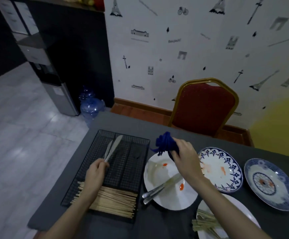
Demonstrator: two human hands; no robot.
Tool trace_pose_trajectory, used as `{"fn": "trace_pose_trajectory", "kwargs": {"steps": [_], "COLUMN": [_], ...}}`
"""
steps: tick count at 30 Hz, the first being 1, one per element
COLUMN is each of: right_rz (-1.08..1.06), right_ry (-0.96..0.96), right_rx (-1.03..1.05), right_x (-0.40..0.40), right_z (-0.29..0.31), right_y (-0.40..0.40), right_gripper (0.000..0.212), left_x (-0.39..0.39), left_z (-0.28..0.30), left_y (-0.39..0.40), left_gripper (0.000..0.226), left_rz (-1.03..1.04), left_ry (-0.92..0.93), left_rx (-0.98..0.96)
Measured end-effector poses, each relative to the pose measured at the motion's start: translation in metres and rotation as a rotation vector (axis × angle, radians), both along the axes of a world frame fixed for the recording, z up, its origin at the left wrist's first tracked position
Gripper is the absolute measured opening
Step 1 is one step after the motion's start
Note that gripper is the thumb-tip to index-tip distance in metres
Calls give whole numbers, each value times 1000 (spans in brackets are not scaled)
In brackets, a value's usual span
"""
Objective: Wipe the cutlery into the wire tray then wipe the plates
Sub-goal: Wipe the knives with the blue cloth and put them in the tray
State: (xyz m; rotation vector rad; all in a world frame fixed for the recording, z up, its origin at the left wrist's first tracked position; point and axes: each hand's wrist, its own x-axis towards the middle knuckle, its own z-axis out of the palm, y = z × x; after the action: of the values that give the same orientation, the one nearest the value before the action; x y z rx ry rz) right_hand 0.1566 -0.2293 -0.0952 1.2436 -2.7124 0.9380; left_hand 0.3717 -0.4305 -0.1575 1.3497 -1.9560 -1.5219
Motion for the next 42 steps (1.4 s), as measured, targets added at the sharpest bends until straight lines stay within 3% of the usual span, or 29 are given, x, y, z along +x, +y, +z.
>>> {"fn": "trace_pose_trajectory", "kwargs": {"steps": [5, 9, 17, 20, 23, 27, 32, 36, 42], "right_rz": [48, 52, 40, 2, -60, -135, -245, -315, -376], "right_ry": [-114, -183, -198, -142, -131, -103, -102, -105, -118], "right_rx": [-105, -114, -52, -34, -44, -29, -62, -90, -66], "right_x": [31, 40, 26, 19, 16, 11, 11, 16, 20], "right_z": [-22, -31, -33, -32, -29, -30, -27, -22, -23], "right_y": [-11, -8, 19, 34, 51, 76, 106, 128, 151], "right_gripper": [41, 41, 33, 32, 32, 33, 31, 31, 33], "left_x": [7, 3, 4, -8, -40, -90, -114, -118, -118], "left_z": [-34, -53, -69, -53, -32, -21, -34, -47, -46], "left_y": [-38, -53, -54, -50, -36, 30, 105, 116, 109], "left_gripper": [27, 25, 24, 14, 10, 15, 30, 36, 35], "left_rz": [108, 31, -39, -46, -206, -614, -1044, -1117, -967], "left_ry": [-161, -252, -465, -415, -246, -86, -431, -573, -406], "left_rx": [-32, -49, -319, -455, -574, -594, -707, -745, -533]}}
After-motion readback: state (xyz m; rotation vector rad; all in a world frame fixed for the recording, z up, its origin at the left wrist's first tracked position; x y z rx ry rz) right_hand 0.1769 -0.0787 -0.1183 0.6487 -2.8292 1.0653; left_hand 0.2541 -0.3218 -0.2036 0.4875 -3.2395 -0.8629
